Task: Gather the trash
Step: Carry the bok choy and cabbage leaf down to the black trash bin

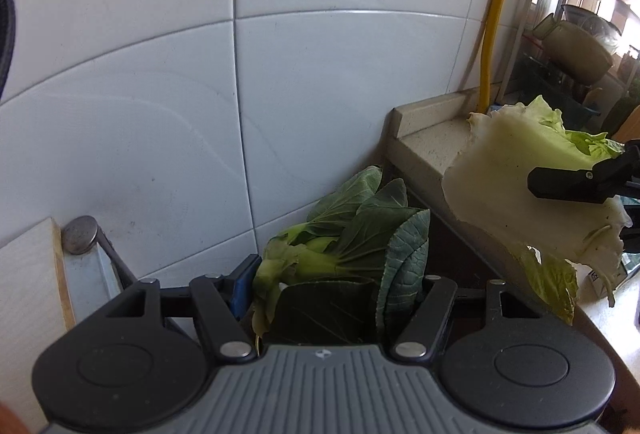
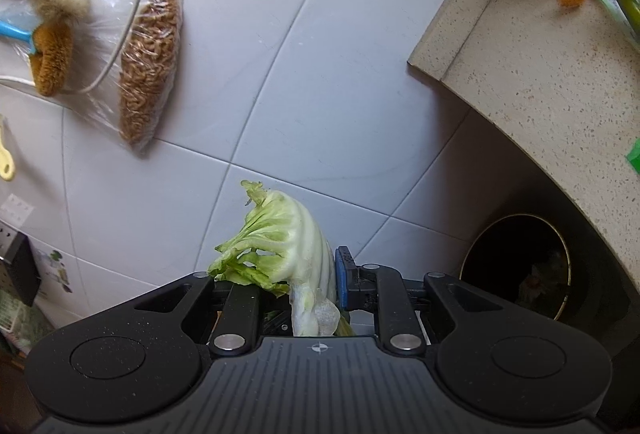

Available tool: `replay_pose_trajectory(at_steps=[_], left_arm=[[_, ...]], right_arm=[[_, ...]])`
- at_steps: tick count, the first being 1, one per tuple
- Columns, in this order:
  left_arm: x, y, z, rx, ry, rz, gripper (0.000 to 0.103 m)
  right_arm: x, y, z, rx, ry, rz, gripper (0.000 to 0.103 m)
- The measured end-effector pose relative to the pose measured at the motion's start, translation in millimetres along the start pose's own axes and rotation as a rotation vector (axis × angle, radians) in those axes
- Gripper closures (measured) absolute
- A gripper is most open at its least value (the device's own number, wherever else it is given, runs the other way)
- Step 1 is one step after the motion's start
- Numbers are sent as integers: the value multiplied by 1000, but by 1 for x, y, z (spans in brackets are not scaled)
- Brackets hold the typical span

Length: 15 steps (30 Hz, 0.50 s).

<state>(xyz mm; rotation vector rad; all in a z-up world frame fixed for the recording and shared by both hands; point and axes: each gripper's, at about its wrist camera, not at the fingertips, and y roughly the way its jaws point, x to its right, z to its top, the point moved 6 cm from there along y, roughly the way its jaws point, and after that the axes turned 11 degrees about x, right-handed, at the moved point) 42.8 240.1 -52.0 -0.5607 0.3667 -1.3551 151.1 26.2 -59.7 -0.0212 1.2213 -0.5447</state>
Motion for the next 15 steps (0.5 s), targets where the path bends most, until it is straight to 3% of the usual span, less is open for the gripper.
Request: replay_pose_trajectory(at_steps=[15], left_arm=[[-2,36,-23,-91,11,32,41]], right_arm=[[22,32,-16,-62,-36,-96,78]])
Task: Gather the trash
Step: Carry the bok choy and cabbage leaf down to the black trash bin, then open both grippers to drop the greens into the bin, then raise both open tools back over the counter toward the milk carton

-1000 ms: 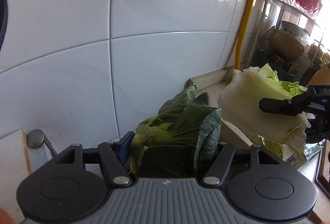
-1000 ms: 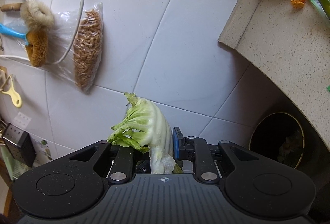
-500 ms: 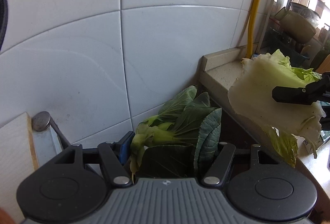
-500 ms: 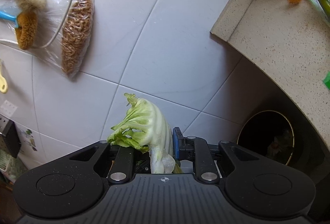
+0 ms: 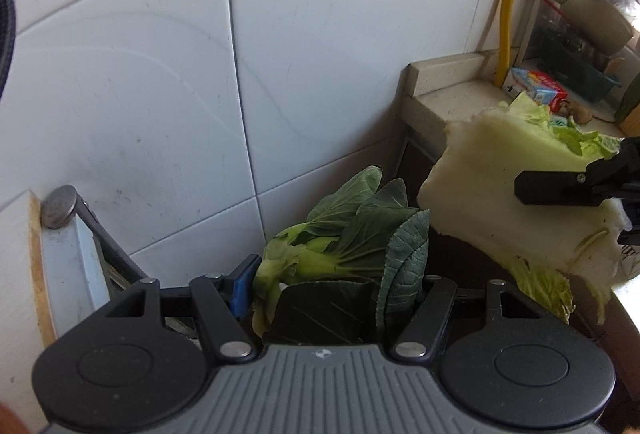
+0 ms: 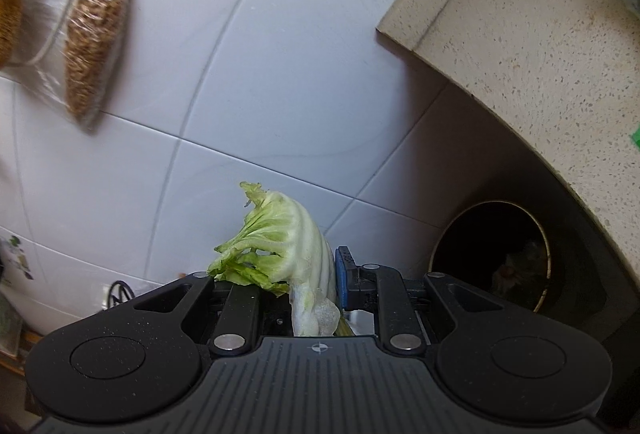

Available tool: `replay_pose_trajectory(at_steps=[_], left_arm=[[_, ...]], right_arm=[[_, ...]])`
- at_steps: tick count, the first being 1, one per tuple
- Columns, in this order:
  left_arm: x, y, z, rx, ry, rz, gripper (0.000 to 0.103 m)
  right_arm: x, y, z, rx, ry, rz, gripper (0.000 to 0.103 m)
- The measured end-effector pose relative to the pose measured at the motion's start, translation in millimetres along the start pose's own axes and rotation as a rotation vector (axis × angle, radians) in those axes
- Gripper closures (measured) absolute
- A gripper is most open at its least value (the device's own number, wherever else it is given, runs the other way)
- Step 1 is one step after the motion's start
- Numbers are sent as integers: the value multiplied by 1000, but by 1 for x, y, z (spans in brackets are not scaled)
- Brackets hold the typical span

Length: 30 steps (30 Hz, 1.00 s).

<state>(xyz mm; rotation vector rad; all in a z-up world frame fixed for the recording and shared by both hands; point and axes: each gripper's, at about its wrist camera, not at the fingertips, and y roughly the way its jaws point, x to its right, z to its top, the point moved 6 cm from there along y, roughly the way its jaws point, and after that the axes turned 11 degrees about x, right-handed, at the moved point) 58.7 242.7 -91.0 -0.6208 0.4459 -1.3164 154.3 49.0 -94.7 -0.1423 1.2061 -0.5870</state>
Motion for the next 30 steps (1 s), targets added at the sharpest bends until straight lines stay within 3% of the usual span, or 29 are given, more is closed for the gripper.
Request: replay_pose_trajectory(at_steps=[10,12,15,30], left_arm=[[-2,30,-9,-58,-2,19,40],[-2,36,-11,-74,-6,22,40],[-4,44,-14,-98,-16,24,39],[-5,46,-13,-96,-2,44,39]], right_arm=[[6,29,-5,-38,-81,-92,74],[7,35,-6,-48,-103,-111,63],[9,41,-8,-42,-124,-136,54],[7,30,-6,-27,-104,-123,42]])
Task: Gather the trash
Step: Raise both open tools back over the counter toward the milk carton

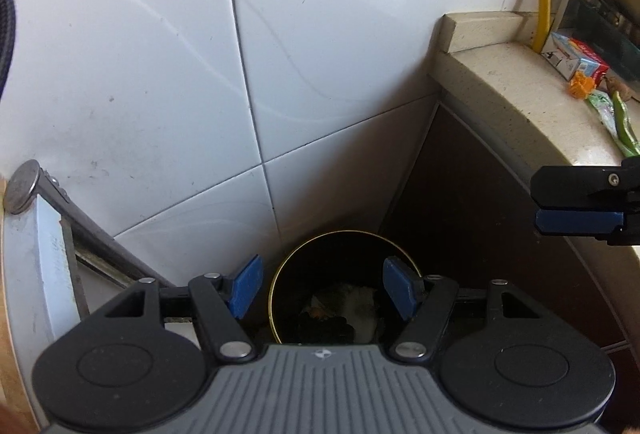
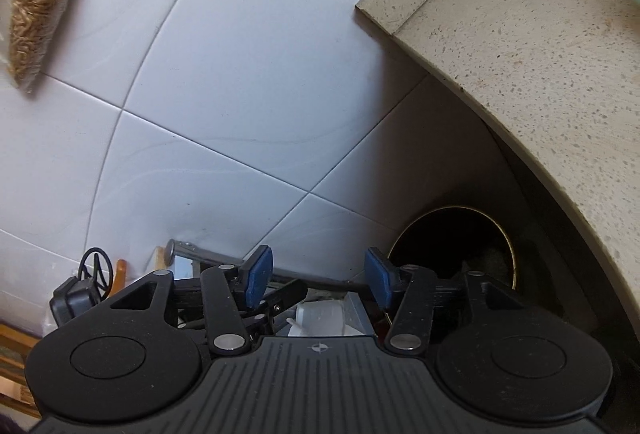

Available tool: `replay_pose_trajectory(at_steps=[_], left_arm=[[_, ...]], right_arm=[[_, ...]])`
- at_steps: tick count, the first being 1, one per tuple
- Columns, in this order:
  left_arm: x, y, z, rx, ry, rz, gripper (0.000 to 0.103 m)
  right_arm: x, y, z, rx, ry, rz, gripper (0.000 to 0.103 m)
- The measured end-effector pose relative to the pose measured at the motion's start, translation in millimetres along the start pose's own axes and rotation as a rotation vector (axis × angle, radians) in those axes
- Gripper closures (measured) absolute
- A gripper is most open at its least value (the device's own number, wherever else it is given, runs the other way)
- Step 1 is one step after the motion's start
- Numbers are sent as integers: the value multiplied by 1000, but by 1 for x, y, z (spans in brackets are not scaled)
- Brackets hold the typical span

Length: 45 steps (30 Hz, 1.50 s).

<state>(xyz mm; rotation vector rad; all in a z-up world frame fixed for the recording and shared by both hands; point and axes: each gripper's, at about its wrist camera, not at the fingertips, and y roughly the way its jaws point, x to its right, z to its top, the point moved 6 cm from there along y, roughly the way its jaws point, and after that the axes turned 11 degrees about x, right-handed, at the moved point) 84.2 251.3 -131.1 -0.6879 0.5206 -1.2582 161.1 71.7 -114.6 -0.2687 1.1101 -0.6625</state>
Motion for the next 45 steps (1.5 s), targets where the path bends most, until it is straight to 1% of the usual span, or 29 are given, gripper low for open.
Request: replay_pose_trajectory(at_steps=[5,10,12,17,19,20,22,28,36,41,45], left_arm=[[9,-12,7,33,19,-15,39],[22,-28,16,75,45,-40,39],[29,-33,20,89,64,-53,39],[48,-44,29,122,100,-95,39],[56,-47,33,134,119,-108,38],[60,-48,34,140,126,-113,36],[66,-50,38,151,131,-120,35],[91,-60,49,180,162,-145,34],[144,-58,68,205,218,-204,33],[181,-51,71,196,247,-272,31],[215,-42,73,176,286,-324,31]], right_arm=[[-2,-18,0,23,-27,-17,36],[-3,-40,0,54,-54,-31,33],[-2,-50,0,74,-60,-36,29],[2,-76,1,114,-74,-55,28],[5,-85,1,130,-80,-71,27],[6,-90,1,137,-79,-75,25],[12,-99,3,152,-69,-80,24],[25,-122,11,176,-56,-85,24],[48,-162,34,247,-28,-108,20],[74,-198,45,315,7,-158,18],[103,-230,48,376,63,-210,18]])
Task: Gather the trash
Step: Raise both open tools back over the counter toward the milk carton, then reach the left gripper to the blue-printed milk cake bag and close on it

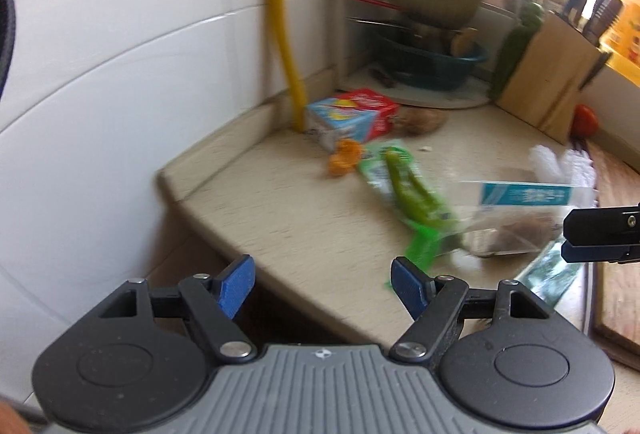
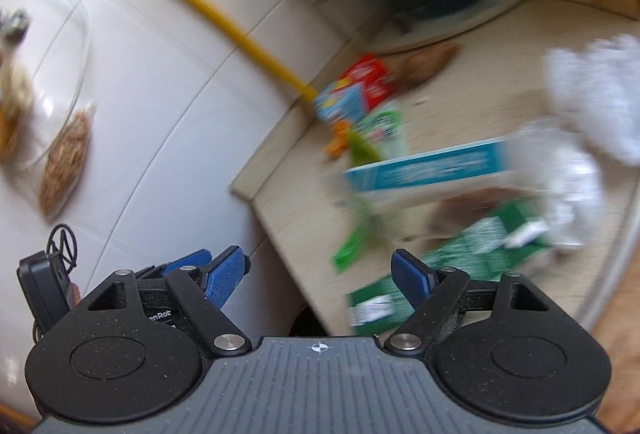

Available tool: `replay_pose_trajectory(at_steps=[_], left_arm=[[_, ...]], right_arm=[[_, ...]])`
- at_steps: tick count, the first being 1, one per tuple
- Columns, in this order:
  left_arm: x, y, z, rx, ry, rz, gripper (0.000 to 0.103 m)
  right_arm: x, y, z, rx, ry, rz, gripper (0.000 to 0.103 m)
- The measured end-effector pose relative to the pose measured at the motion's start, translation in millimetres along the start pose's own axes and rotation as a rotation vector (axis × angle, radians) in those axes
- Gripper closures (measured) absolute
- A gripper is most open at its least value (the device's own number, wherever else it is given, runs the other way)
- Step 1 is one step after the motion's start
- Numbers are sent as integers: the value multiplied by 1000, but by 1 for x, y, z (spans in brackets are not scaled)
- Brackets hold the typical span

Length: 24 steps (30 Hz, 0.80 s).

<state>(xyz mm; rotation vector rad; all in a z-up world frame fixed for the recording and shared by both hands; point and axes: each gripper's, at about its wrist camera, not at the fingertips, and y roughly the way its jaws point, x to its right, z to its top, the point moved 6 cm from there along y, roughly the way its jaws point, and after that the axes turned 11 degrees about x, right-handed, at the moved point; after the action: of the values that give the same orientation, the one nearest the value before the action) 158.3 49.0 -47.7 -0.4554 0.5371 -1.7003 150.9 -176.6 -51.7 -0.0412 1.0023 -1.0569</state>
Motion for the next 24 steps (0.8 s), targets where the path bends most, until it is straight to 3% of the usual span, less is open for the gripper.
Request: replay_pose_trajectory(at_steps=[11,19,24], left_arm=[[76,17,22,32,123,-155,30],[120,10,42,91,293,-257,25],[148,18,39,62,475,-408,25]], right_arm=[[78,-46,18,103,119,-124,16],[103,-52,23,108,176,-92,15],[110,-57,26,108,190,-75,14]])
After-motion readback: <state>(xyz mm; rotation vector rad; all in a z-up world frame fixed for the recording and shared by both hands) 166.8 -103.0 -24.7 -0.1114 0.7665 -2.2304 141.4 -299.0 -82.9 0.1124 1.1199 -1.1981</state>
